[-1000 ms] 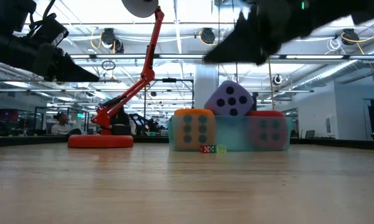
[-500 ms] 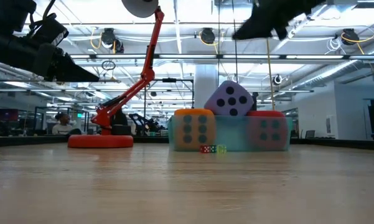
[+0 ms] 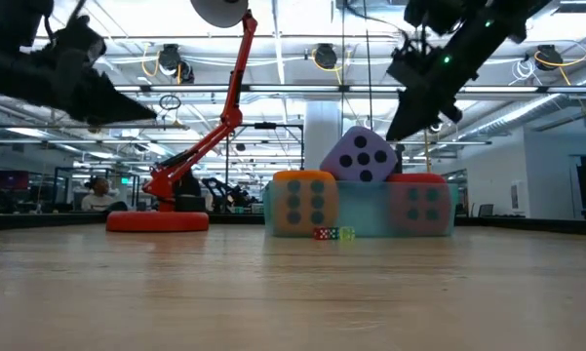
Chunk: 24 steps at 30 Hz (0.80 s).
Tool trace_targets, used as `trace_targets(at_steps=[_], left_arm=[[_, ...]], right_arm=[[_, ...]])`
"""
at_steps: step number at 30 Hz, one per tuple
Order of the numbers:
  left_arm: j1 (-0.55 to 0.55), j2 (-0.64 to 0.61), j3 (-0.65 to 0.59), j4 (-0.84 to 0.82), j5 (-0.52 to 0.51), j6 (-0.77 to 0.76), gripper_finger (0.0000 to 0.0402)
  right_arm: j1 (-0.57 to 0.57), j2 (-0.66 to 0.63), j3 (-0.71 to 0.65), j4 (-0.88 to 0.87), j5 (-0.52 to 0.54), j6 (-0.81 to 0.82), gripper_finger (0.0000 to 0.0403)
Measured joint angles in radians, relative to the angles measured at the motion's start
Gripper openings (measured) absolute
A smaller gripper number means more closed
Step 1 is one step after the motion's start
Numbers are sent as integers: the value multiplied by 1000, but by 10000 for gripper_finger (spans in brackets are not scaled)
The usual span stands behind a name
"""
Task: Pick & Place Dice
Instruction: Put the small yellow dice into the bin
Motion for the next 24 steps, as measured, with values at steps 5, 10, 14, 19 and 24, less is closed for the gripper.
trace_targets(at_steps=[5, 10, 14, 19, 24], left_arm=[[-1, 2, 2, 175, 97, 158, 26], [-1, 3, 2, 200, 200, 104, 26], [-1, 3, 2, 200, 249, 47, 26], [0, 3, 2, 191, 248, -47, 26], [0, 4, 2, 172, 248, -125, 26]], right_arm=[[-104, 46, 0, -18, -149, 3, 44], [-148, 74, 0, -9, -184, -38, 44], [-159, 98, 0, -6, -192, -46, 44], [-159, 137, 0, 24, -193, -86, 44], [-166, 172, 0, 31, -192, -110, 44]])
